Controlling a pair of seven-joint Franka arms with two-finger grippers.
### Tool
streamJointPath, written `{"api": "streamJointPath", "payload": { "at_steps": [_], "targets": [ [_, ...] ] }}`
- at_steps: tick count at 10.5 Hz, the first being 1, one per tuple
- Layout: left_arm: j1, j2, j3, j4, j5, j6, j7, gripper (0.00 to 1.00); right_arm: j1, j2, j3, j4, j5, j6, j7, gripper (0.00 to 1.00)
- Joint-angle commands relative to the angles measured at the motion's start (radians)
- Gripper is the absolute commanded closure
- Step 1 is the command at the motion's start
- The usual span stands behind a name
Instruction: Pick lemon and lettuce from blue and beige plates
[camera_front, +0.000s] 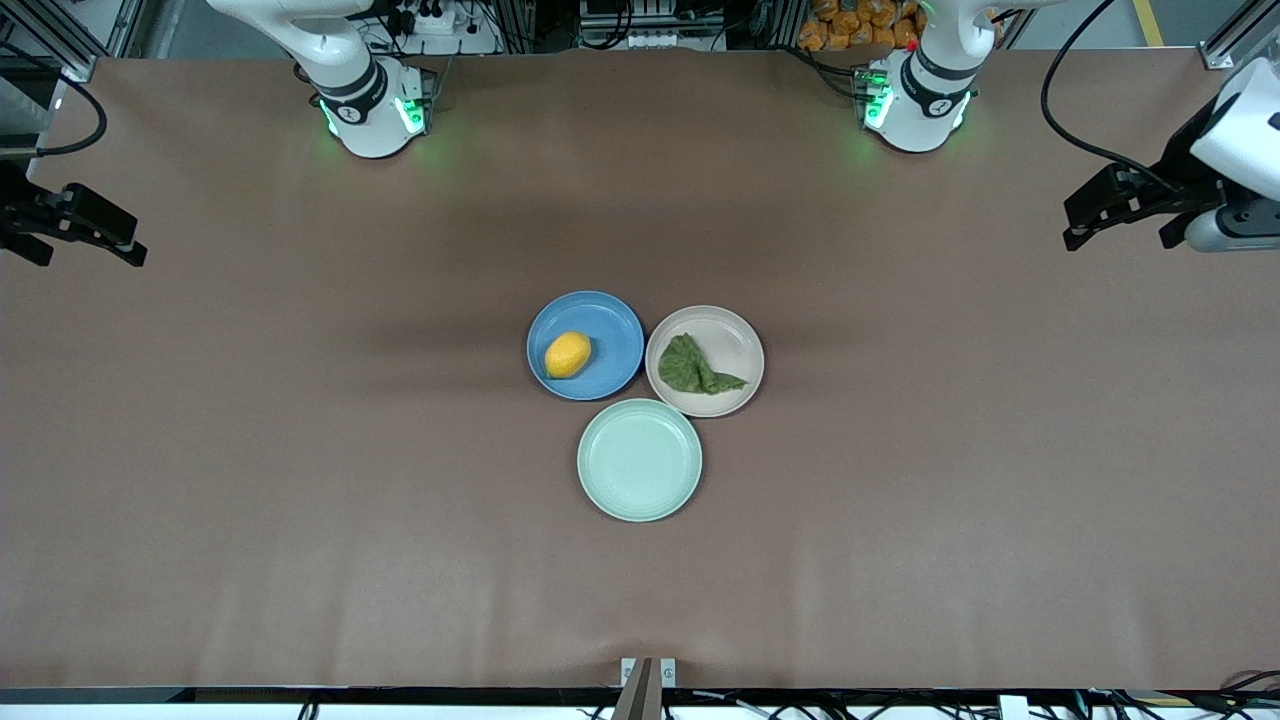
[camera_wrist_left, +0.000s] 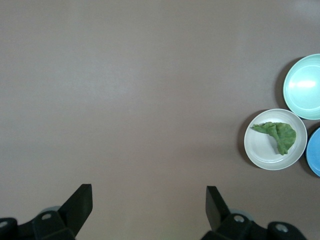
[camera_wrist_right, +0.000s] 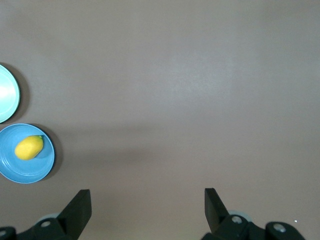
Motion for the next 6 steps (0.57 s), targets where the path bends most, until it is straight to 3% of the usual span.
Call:
{"api": "streamJointPath", "payload": {
  "at_steps": [1, 6],
  "targets": [
    [-0.014, 0.024, -0.040, -0.003, 0.003, -0.009, -0.048, 0.00, 0.005, -0.004, 0.000, -0.008, 0.000, -0.001, 0.018, 0.00],
    [-0.017, 0.112, -0.153, -0.003, -0.029, 0.048, -0.263, 0.00, 0.068, 0.015, 0.003, -0.056, 0.002, 0.049, 0.147, 0.00]
  ]
}}
